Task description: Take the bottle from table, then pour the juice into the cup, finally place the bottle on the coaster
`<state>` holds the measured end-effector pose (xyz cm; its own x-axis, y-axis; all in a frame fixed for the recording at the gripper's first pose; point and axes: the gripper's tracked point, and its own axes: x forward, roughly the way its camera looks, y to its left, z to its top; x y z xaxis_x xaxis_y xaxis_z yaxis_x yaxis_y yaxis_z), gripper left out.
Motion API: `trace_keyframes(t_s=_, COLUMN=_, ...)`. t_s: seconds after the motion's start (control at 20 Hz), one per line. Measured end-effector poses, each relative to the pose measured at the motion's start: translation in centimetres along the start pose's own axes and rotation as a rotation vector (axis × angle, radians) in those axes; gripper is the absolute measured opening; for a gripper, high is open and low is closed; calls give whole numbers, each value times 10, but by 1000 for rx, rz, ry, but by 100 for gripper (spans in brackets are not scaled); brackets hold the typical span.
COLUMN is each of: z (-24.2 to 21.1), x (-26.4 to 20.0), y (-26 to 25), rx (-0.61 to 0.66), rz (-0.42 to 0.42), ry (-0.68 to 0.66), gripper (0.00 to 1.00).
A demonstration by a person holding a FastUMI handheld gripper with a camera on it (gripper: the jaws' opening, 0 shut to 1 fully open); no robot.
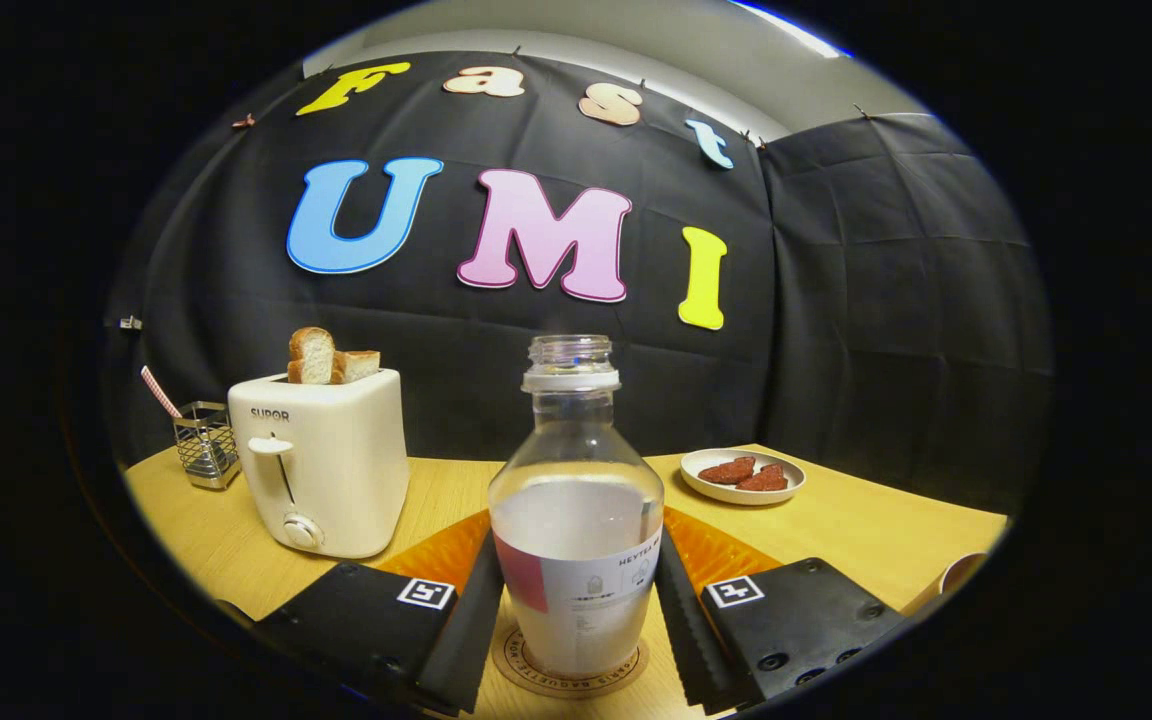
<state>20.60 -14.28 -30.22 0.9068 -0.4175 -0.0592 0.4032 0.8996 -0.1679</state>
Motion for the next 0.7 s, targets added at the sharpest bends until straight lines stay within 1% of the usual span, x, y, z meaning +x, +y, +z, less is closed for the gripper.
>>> trace_keyframes(t_s=0.2, z=-6, x=0, y=-4, rx=26, rz=-20, ry=11, gripper=76)
trace_keyframes(t_s=0.7, z=-10, x=-1, y=-13, rx=40, rz=-18, ry=30, gripper=79)
